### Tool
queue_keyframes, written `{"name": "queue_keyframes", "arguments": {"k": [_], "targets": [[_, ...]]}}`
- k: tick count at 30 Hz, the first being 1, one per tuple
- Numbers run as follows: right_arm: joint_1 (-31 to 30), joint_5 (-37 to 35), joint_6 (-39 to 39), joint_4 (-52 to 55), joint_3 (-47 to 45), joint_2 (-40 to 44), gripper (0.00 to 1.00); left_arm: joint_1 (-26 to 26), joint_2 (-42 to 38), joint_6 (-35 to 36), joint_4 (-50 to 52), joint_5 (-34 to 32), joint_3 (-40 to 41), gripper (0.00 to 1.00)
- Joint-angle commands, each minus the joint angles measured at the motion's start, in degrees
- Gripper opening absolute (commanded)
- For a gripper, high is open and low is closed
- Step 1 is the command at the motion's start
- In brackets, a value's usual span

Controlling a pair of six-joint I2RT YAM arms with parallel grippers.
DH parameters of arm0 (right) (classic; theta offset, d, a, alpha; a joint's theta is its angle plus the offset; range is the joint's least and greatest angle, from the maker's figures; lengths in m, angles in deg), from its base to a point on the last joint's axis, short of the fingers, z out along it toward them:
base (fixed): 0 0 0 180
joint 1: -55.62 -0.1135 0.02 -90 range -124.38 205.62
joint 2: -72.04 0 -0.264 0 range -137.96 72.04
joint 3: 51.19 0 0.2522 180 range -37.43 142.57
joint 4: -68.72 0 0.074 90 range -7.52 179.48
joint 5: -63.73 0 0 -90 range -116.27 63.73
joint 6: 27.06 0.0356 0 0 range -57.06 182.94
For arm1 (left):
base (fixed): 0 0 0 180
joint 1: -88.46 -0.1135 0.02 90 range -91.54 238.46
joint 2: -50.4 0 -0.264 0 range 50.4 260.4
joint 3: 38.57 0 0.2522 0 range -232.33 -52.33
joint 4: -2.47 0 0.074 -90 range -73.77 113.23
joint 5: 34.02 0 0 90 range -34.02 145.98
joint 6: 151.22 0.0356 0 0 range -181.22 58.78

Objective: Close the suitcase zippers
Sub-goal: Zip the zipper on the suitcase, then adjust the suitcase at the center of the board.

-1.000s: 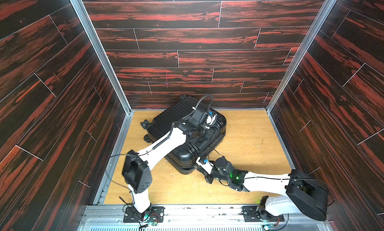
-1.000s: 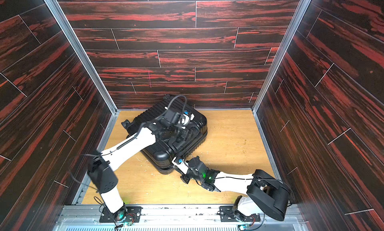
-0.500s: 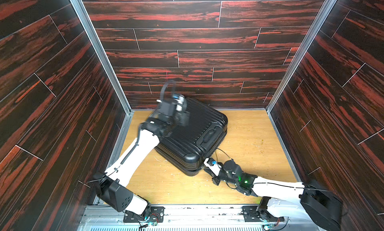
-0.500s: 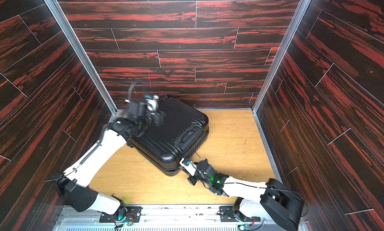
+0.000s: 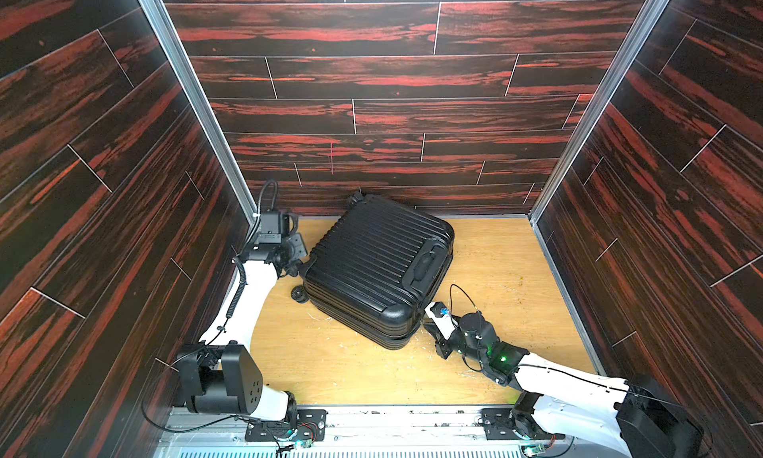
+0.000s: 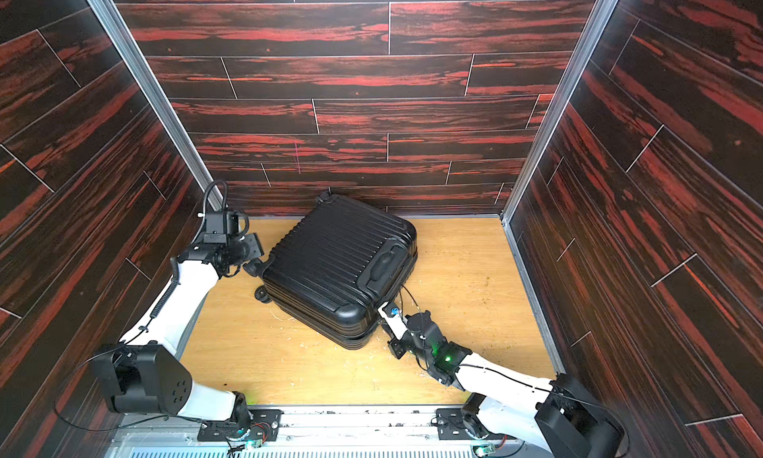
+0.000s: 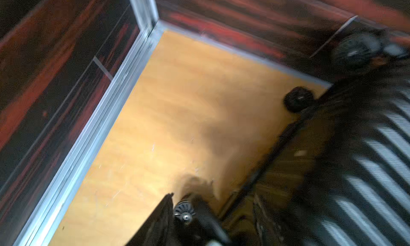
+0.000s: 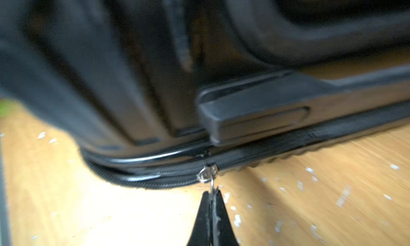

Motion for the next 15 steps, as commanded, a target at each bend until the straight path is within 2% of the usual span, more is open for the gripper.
{"name": "queue_keyframes", "arguments": {"k": [1, 5, 8, 10, 11, 13, 15], "targets": [[1.91, -3.12, 0.80, 2.69, 0.59, 0.82, 0.00, -1.44, 0.79, -1.23, 0.75, 1.14, -0.11, 0.57], [2.94, -2.28, 1.00, 2.96, 0.59, 0.81, 0.00, -2.75, 2.95, -0.45, 1.82, 3.09, -2.62, 0.50], [3.08, -1.80, 1.13, 2.82, 0.59, 0.58, 0.00, -3.11, 4.35, -0.18, 3.81, 3.95, -3.71, 0.50], [3.13, -1.33, 1.11, 2.67, 0.64, 0.26, 0.00, -3.39, 5.51, -0.09, 3.82, 4.46, -4.20, 0.42], [3.21, -1.08, 1.13, 2.55, 0.68, 0.07, 0.00, -3.55, 6.40, -0.16, 4.05, 4.57, -4.72, 0.41], [3.21, -0.45, 1.17, 2.39, 0.77, -0.38, 0.00, -3.78, 8.05, -0.18, 4.51, 5.09, -5.61, 0.31], [3.21, -0.06, 1.13, 2.29, 1.02, -0.85, 0.00, -4.12, 10.02, -0.15, 6.12, 6.36, -7.27, 0.29]]}}
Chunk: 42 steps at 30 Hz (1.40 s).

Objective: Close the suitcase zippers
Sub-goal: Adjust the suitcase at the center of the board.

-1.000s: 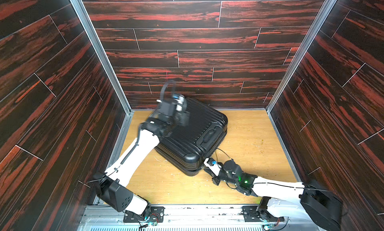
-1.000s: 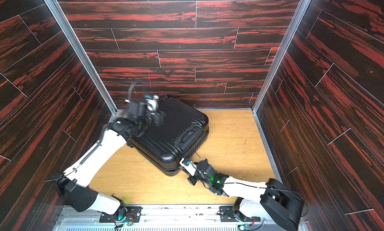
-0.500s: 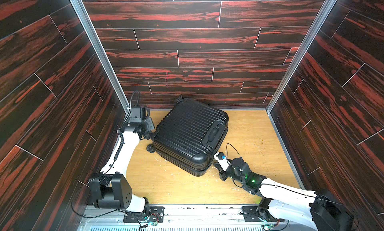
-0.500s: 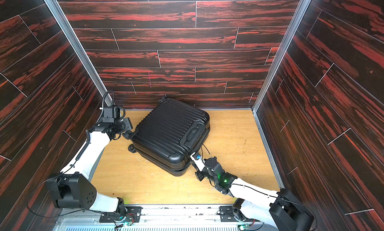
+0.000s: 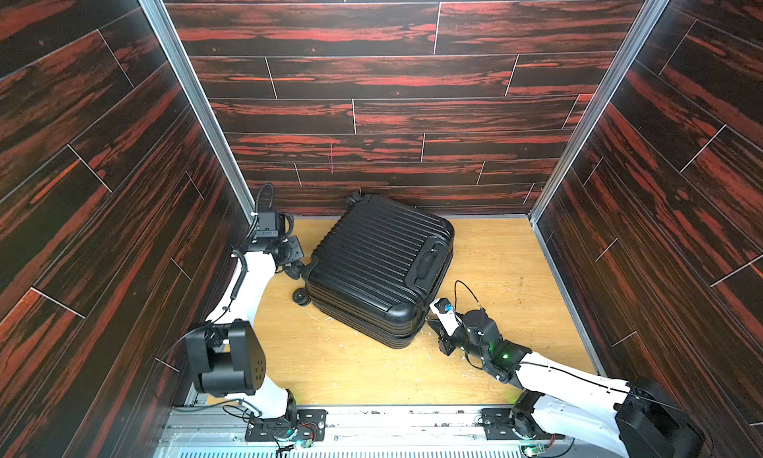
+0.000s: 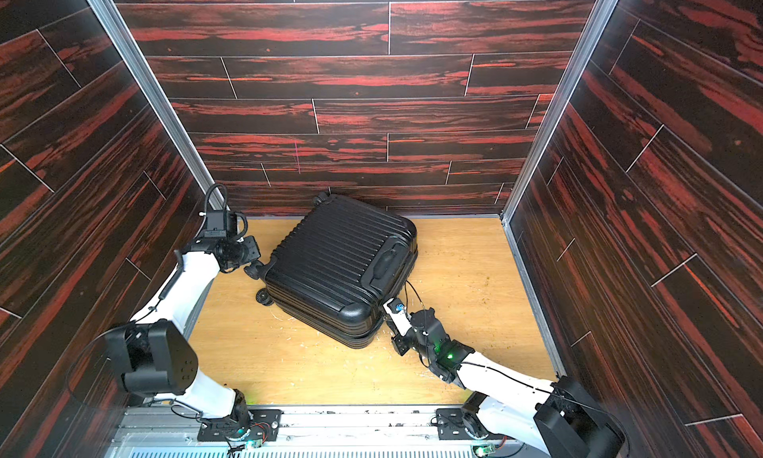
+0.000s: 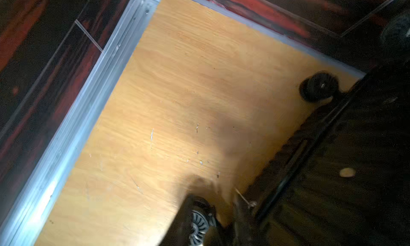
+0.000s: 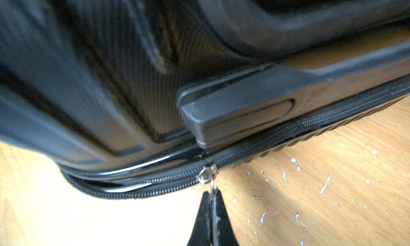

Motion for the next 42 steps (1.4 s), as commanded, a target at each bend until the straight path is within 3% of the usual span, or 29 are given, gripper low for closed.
{"name": "queue_keyframes", "arguments": {"k": [1, 9, 13, 16, 19, 25, 33, 35, 40, 42], "targets": [[0.83, -0.76, 0.85, 1.25, 1.04, -1.08, 0.00, -0.76, 2.77, 0.50, 3.99, 2.66, -3.51, 0.29], [1.09, 0.38, 1.11, 0.80, 1.57, -2.59, 0.00, -0.84, 7.57, 3.46, 7.57, 8.16, -10.05, 0.28], [1.09, 0.12, 1.16, 0.87, 1.84, -3.03, 0.00, -0.76, 11.84, 3.93, 9.95, 16.00, -11.91, 0.19], [1.17, -0.28, 1.09, 0.86, 1.94, -3.12, 0.00, -0.76, 13.19, 4.30, 13.37, 17.31, -11.59, 0.14], [1.18, -0.95, 0.83, 0.63, 2.24, -3.46, 0.00, -0.71, 12.43, 5.53, 16.88, 15.72, -9.33, 0.12], [1.92, -1.06, -0.96, 0.06, 3.62, -5.65, 0.00, -0.75, 5.24, 7.12, 22.04, 6.52, -2.67, 0.11], [6.38, 4.24, -4.80, -1.32, 7.66, -11.12, 0.00, -0.76, -4.62, 7.23, 22.92, 5.20, 4.92, 0.12], [7.19, 5.30, -5.35, -1.27, 8.73, -12.50, 0.00, -0.75, -7.06, 7.06, 22.98, 2.24, 6.17, 0.14], [7.95, 6.64, -5.02, -1.46, 9.58, -13.94, 0.00, -0.76, -15.48, 8.68, 20.78, -5.43, 6.97, 0.49], [8.04, 6.80, -4.84, -1.49, 9.36, -13.78, 0.00, -0.48, -18.97, 10.67, 20.42, -4.82, 6.10, 0.58]]}}
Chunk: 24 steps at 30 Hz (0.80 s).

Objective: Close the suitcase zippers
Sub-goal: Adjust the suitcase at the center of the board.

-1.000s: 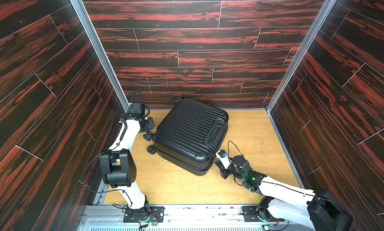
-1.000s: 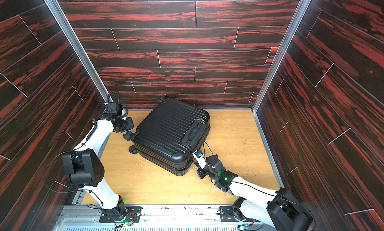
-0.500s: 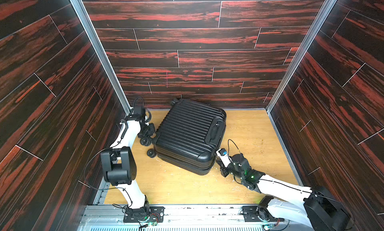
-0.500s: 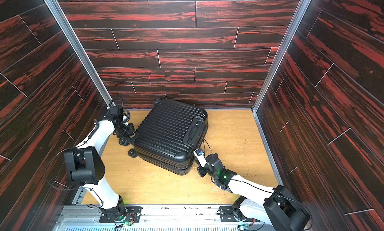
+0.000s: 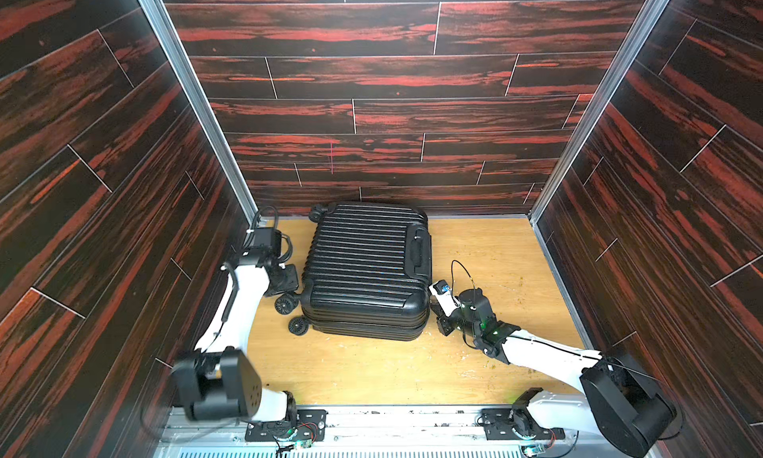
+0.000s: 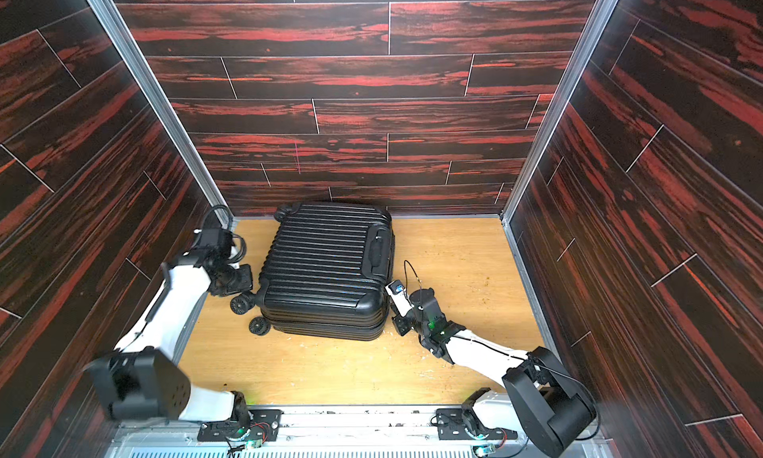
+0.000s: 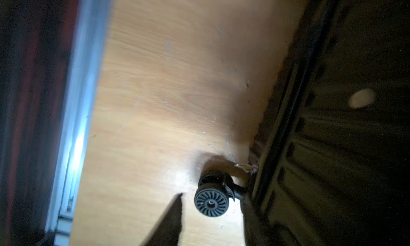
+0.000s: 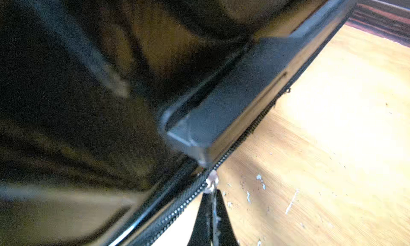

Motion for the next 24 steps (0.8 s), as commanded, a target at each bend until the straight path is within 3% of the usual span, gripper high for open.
{"name": "queue_keyframes", "arguments": {"k": [1, 6, 12, 16, 19, 24], "targets": [[-0.30, 3.87, -0.59, -0.98, 0.75, -1.05, 0.00, 0.75, -7.22, 3.12, 0.28, -3.14, -0.91, 0.61], [-0.18, 3.88, -0.05, -0.75, 0.30, -0.65, 0.00, 7.52, -13.59, 8.03, -5.25, 4.57, -1.35, 0.69], [-0.14, 4.22, 0.24, -0.40, 0.36, -0.69, 0.00, 20.84, -12.90, 13.77, -8.98, 7.48, -3.07, 0.70], [-0.19, 4.07, 0.40, 0.14, 0.38, -0.47, 0.00, 28.45, -11.08, 18.90, -9.86, 9.24, -3.70, 0.81], [-0.14, 3.96, 0.42, 0.31, 0.38, -0.21, 0.00, 34.40, -10.26, 25.00, -11.23, 9.77, -2.77, 0.88], [-0.21, 4.00, 0.41, 0.33, 0.31, -0.03, 0.00, 41.09, -12.39, 41.24, -16.58, 18.19, 3.80, 0.96]]}}
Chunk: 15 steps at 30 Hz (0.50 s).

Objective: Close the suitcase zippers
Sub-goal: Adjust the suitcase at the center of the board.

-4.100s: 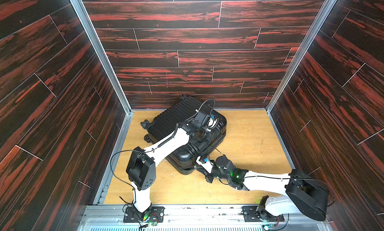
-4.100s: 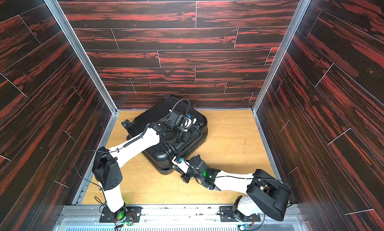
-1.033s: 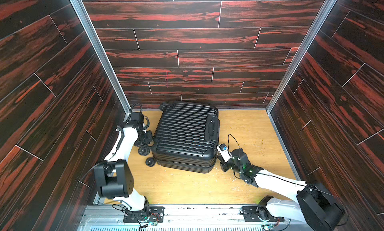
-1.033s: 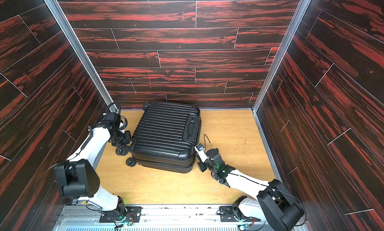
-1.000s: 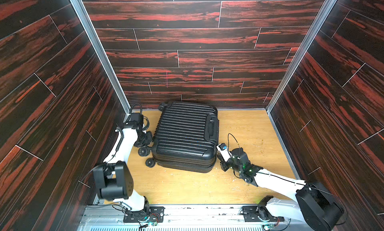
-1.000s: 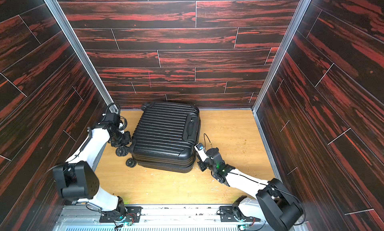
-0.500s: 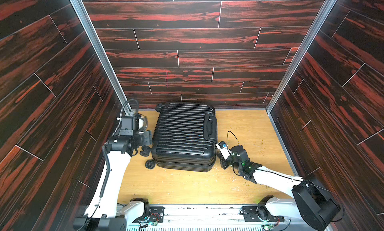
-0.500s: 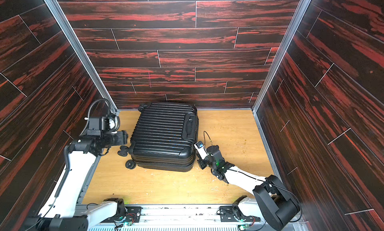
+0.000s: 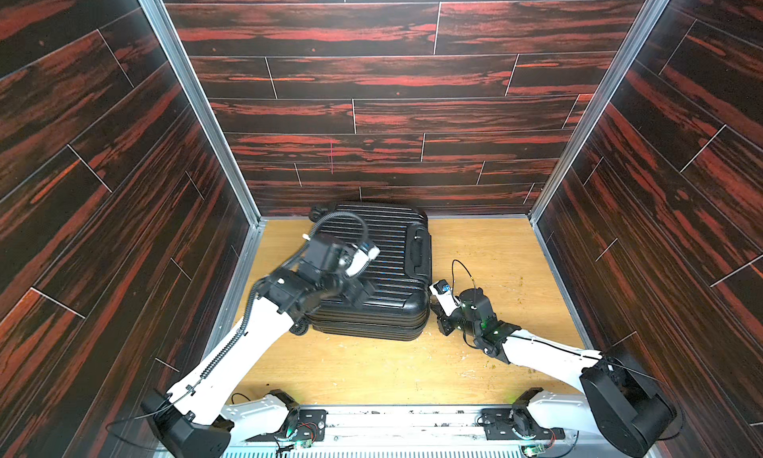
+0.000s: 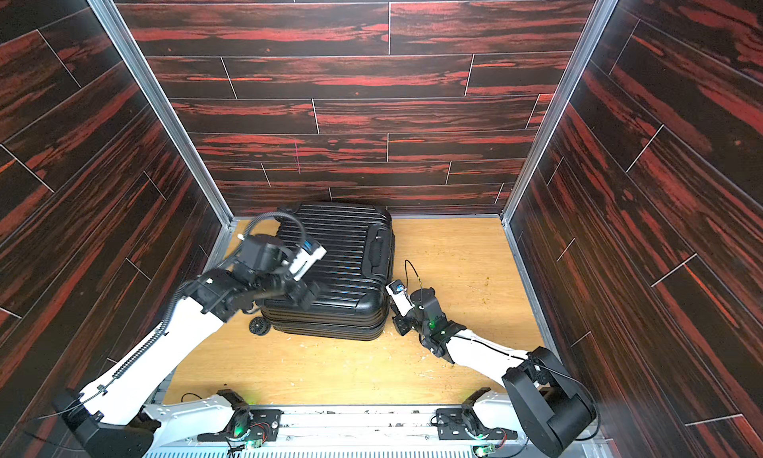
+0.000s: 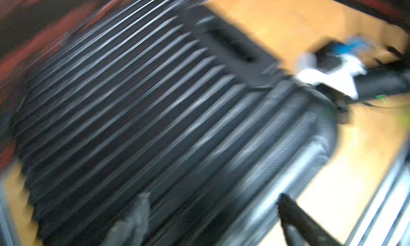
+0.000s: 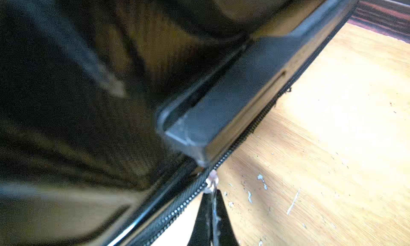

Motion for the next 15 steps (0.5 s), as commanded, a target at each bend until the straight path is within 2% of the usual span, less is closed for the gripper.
{"name": "queue_keyframes", "arguments": {"k": [1, 4, 9, 15], "targets": [[-0.44, 3.33, 0.17, 0.27, 0.29, -0.06, 0.00, 2.59, -2.44, 14.20, -4.92, 6.74, 4.81, 0.96], [-0.47, 3.29, 0.28, 0.41, 0.15, 0.06, 0.00, 3.80, -1.20, 21.20, -2.17, 8.94, 4.82, 0.97], [-0.38, 3.32, 0.42, 0.09, -0.24, 0.32, 0.00, 7.39, 3.94, 24.55, 1.03, 3.18, 1.66, 0.97], [-0.31, 3.38, 0.34, 0.13, -0.68, 0.73, 0.00, 11.11, 7.15, 26.80, -2.82, -3.67, 1.48, 0.97]]}}
